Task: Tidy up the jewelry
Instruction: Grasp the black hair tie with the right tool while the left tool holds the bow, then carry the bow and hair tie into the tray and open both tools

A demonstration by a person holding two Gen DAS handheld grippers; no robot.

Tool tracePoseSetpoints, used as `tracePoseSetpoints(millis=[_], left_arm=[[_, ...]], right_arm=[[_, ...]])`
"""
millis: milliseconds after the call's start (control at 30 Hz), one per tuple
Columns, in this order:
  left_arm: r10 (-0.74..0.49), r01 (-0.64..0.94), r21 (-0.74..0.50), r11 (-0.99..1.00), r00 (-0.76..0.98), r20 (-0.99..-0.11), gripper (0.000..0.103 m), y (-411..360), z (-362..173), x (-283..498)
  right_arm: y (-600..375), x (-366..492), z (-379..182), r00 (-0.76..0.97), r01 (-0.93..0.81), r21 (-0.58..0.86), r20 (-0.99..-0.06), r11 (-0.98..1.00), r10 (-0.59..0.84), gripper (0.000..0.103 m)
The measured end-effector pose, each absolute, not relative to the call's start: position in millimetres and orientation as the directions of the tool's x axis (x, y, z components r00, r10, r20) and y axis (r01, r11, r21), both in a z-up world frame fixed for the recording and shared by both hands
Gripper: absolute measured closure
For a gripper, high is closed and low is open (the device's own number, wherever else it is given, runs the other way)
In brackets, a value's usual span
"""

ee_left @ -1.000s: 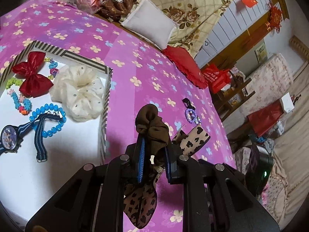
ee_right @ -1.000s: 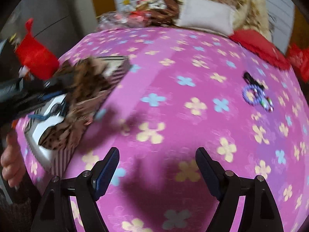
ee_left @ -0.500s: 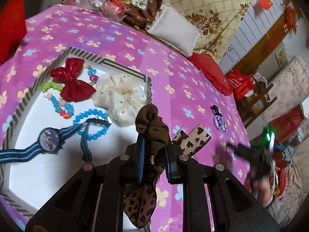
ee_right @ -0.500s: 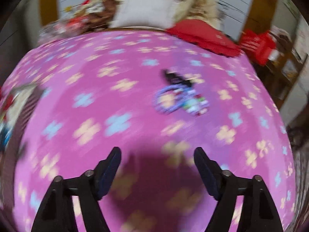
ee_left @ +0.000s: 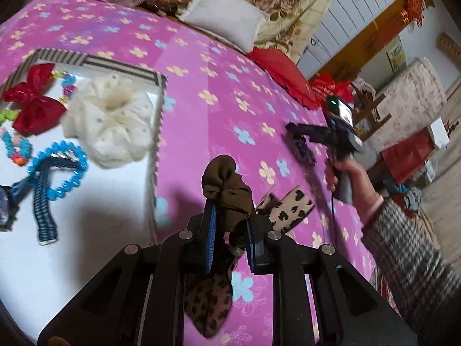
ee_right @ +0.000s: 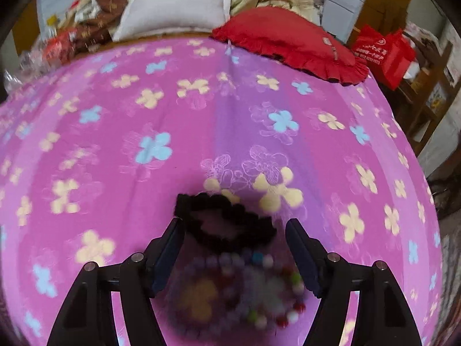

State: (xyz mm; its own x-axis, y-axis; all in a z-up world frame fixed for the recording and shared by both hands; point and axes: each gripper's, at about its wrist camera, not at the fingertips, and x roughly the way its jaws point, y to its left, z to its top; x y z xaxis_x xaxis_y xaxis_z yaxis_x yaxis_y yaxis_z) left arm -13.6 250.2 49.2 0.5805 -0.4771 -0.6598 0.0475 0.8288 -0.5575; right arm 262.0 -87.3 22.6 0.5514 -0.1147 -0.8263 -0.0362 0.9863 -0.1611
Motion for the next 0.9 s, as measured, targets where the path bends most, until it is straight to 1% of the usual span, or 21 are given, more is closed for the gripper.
tracePoseSetpoints(millis=[33, 67, 100, 200, 333, 400, 567, 667, 733, 900], left_arm=[[-0.476, 0.048, -0.553, 0.832, 0.575, -0.666, 0.087, 248.6, 47.1, -13.3], [-0.476, 0.048, -0.55, 0.834, 0.568, -0.672, 0.087, 246.5, 44.9, -12.5], [-0.478, 0.049, -0.55, 0.834, 0.563, -0.674, 0.087, 244.4, 43.6, -12.6], [-0.481, 0.053, -0.549, 0.834, 0.557, -0.677, 0.087, 241.3, 43.2, -13.6], [-0.486, 0.064, -0.555, 0.829, 0.573, -0.66, 0.087, 241.7, 50.3, -18.8], [-0.487, 0.071, -0.559, 0.826, 0.588, -0.646, 0.087, 243.8, 56.8, -24.2], [-0.468, 0.074, -0.558, 0.826, 0.641, -0.608, 0.087, 258.0, 80.4, -43.0], [-0.412, 0.003, -0.547, 0.837, 0.661, -0.627, 0.087, 277.0, 86.4, -57.7], [-0.375, -0.072, -0.55, 0.832, 0.658, -0.653, 0.087, 295.6, 83.8, -72.1], [-0.303, -0.247, -0.57, 0.784, 0.648, -0.698, 0.087, 342.8, 61.4, -111.7]], right_arm=[[-89.2, 262.6, 21.9, 0.547, -0.03, -0.162, -0.828, 0.986, -0.12, 0.051], [-92.7, 265.2, 23.6, 0.536, -0.027, -0.128, -0.839, 0.991, -0.094, 0.074], [-94.1, 266.7, 23.6, 0.525, -0.019, -0.13, -0.845, 0.991, -0.1, 0.097], [-99.4, 257.3, 37.5, 0.548, -0.001, -0.15, -0.827, 0.989, -0.124, 0.097], [-97.9, 232.2, 73.1, 0.602, 0.001, -0.136, -0.791, 0.991, -0.109, 0.097], [-89.6, 216.2, 95.5, 0.63, -0.018, -0.12, -0.772, 0.993, -0.082, 0.097], [-36.6, 164.0, 138.4, 0.651, -0.181, -0.074, -0.756, 0.981, 0.064, 0.097], [14.1, 125.1, 144.2, 0.62, -0.307, -0.027, -0.764, 0.951, 0.178, 0.097], [48.5, 99.5, 143.8, 0.59, -0.39, 0.003, -0.767, 0.921, 0.253, 0.097], [136.1, 44.8, 117.9, 0.46, -0.571, 0.083, -0.792, 0.817, 0.401, 0.097]])
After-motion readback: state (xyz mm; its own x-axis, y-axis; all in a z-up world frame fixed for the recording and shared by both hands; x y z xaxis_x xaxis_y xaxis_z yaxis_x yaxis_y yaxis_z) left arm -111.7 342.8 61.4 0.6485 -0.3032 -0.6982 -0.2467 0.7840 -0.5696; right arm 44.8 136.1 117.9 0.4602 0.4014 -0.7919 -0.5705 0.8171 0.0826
